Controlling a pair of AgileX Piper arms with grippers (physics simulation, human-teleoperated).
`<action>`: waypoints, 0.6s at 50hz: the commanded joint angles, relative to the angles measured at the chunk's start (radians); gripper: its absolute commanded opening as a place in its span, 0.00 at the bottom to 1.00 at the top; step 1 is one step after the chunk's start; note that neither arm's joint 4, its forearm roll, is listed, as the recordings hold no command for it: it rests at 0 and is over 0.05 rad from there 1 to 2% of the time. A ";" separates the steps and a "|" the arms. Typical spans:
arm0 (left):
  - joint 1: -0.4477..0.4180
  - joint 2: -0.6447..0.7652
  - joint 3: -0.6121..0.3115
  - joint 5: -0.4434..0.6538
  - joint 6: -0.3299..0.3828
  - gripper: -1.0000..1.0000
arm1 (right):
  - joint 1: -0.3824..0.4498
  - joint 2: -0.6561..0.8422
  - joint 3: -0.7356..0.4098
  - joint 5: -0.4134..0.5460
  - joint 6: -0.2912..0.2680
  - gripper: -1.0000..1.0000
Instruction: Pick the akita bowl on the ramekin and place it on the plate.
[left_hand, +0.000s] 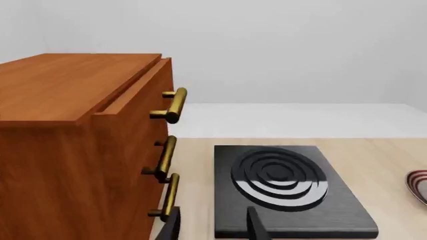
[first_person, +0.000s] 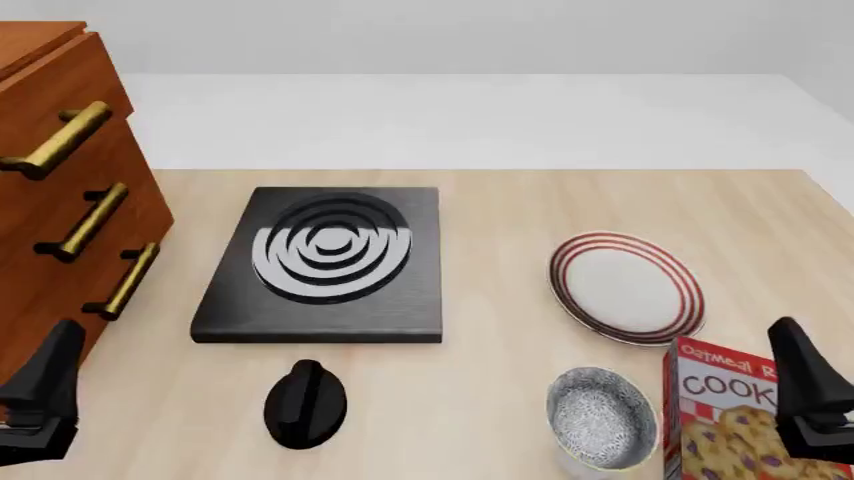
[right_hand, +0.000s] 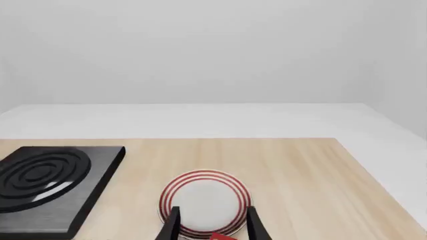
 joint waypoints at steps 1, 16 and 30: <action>0.004 0.001 -0.010 0.010 0.002 1.00 | 0.002 -0.010 -0.002 0.010 -0.011 1.00; 0.004 0.006 -0.030 0.026 0.009 1.00 | 0.017 -0.009 -0.003 0.018 -0.023 1.00; 0.002 0.007 -0.029 0.023 0.007 1.00 | 0.036 0.118 -0.198 0.146 -0.028 1.00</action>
